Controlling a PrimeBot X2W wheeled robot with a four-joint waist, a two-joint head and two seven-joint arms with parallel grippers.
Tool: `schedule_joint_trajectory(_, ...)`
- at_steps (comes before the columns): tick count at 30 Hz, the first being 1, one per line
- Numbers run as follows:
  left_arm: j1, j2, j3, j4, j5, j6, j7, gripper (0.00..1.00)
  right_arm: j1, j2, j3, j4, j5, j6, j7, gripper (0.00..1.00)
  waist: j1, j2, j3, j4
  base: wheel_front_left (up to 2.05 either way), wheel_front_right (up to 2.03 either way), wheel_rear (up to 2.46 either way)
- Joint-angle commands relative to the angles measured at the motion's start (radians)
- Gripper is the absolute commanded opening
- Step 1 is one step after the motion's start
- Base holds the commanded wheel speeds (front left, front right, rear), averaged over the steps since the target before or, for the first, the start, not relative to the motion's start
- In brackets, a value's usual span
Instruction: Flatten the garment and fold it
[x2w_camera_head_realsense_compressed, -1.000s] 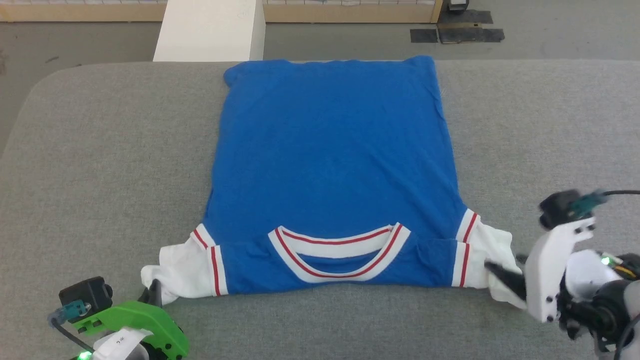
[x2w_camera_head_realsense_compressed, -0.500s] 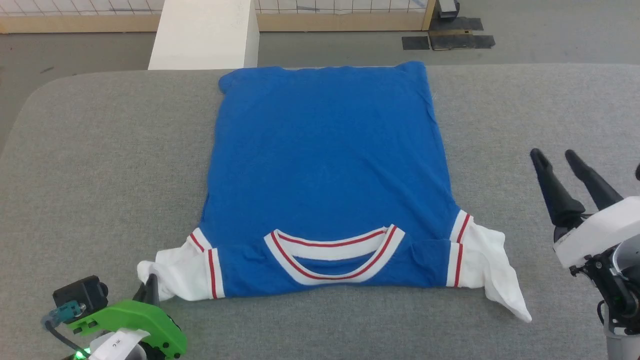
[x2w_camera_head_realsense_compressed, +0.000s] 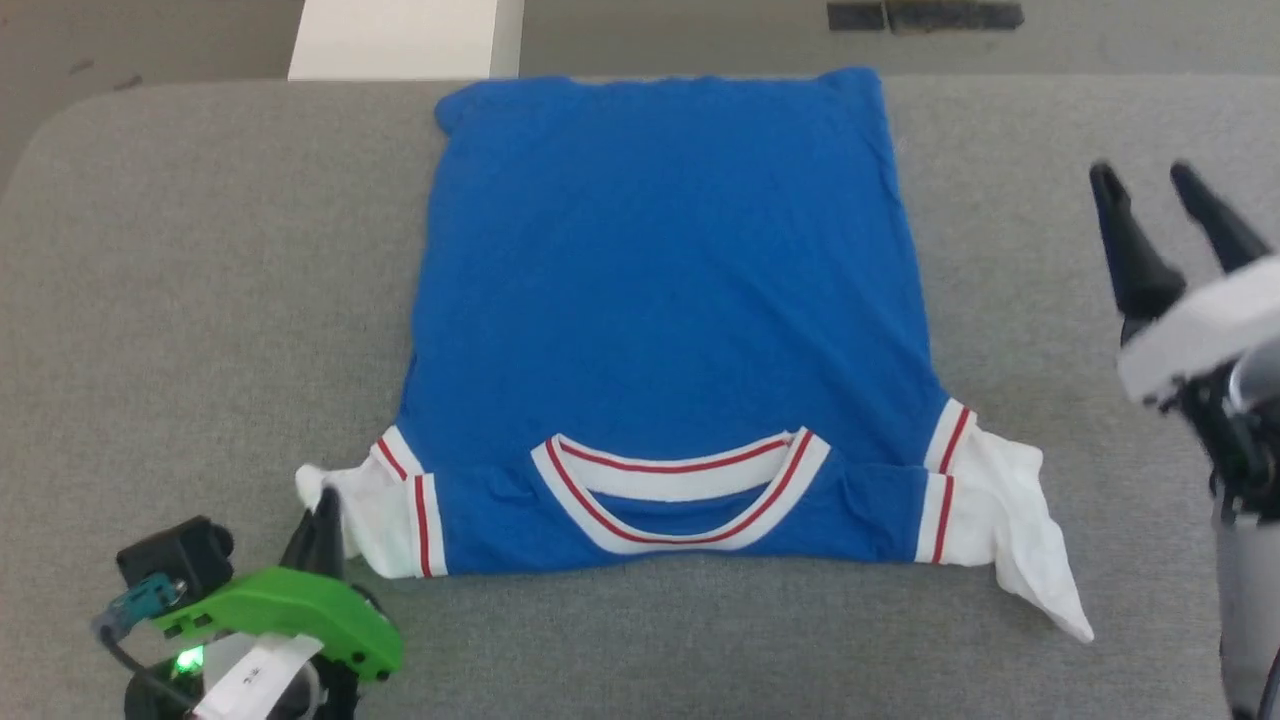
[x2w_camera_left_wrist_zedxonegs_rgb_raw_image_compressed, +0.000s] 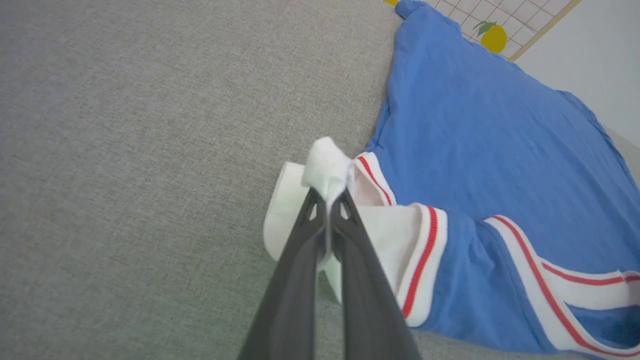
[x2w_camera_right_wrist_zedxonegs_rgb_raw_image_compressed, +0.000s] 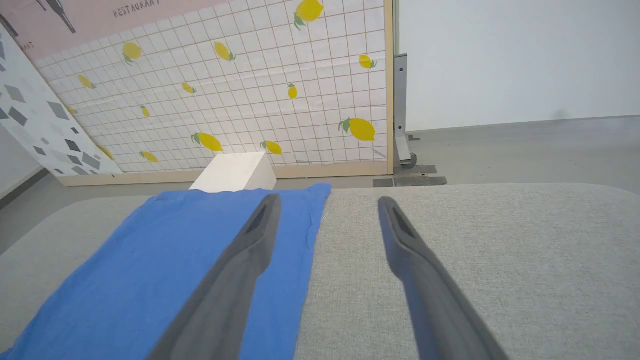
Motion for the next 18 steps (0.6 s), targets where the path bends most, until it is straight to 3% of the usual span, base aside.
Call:
schedule_joint_trajectory(1, -0.029, -0.007, -0.008, -0.011, 0.019, -0.004, -0.010, 0.00, -0.060, -0.017, 0.012, 0.023, -0.015, 0.003, 0.016, 1.00, 0.0000, 0.0000, 0.077, 0.031, 0.00, 0.00, 0.00)
schedule_joint_trajectory(9, -0.104, -0.042, -0.057, -0.080, 0.052, -0.019, -0.058, 0.00, -0.423, -0.131, 0.120, 0.200, -0.060, 0.003, 0.202, 1.00, 0.0000, 0.0000, 0.253, 0.120, 0.00, 0.00, 0.00)
schedule_joint_trajectory(18, -0.123, -0.066, -0.091, -0.203, 0.082, -0.015, -0.098, 0.00, -0.700, -0.182, 0.168, 0.372, -0.132, 0.003, 0.417, 1.00, 0.0000, 0.0000, 0.381, 0.204, 0.00, 0.00, 0.00)
